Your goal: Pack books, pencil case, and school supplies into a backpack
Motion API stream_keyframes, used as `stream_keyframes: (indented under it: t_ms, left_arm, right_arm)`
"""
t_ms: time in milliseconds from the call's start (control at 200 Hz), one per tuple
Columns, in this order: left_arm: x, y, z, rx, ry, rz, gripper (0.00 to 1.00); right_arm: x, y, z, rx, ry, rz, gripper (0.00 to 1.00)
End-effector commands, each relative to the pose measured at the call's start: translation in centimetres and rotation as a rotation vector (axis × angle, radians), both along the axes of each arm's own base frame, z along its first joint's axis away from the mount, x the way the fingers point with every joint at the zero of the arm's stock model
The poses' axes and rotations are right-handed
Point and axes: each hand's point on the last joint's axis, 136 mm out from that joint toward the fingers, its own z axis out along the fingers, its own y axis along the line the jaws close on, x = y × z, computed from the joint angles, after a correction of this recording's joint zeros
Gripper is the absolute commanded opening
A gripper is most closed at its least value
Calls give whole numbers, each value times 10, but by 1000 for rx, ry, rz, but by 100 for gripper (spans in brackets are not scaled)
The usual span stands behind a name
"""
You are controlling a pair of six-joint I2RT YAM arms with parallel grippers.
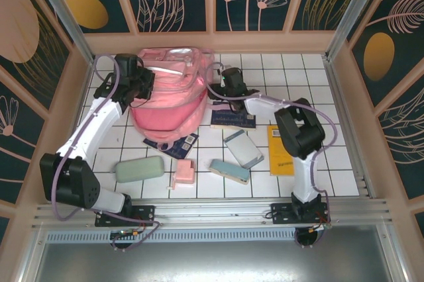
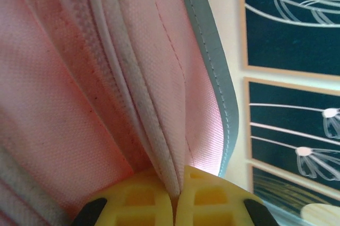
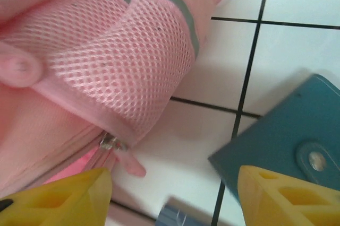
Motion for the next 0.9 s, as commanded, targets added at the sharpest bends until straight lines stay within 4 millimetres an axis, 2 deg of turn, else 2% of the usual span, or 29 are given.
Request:
stream_keyframes:
  t_ms: [0,70,135,170,285,380,465,576,671,706,751,806,891]
  left_arm:
    - [21,-2,67,-109,-223,62,0]
    - [26,-4,63,-143,-209,75,0]
    - [30,-6,62,-176,-206,83,0]
    - [32,-7,63,-190,-214,85,0]
    - [37,-7,68,-199,-228,96,0]
    - [40,-8,73,-209,-241,96,0]
    - [42,-13,78,-217,-258,68,0]
    - [43,-19,80,-213,-271,25,0]
    - [43,-27,78,-211,-270,-26,0]
    - [43,-28,75,-213,-265,-35,0]
    - [41,-30,71,-216,-264,-46,0]
    - [39,-31,67,-225,-270,-51,0]
    - [38,-40,67,-231,-305,-108,0]
  right_arm:
    - [-31,16,79,144,-165,46,54]
    - [-64,38,89,163,-189,146,35]
    - [-93,61,94,175,-202,224,10]
    - [-106,71,95,194,-197,253,0]
    - [-140,101,97,305,-149,340,0]
    - [-148,118,91,369,-97,337,0]
    - [-144,134,83,388,-74,310,0]
    - [-140,153,84,478,-53,322,0]
    - [-126,161,82,559,-37,277,0]
    - [-118,163,82,596,-33,254,3]
    - [-112,165,89,667,-50,245,8]
    - [-107,161,106,791,-116,248,17]
    - [-94,157,127,976,-132,247,22]
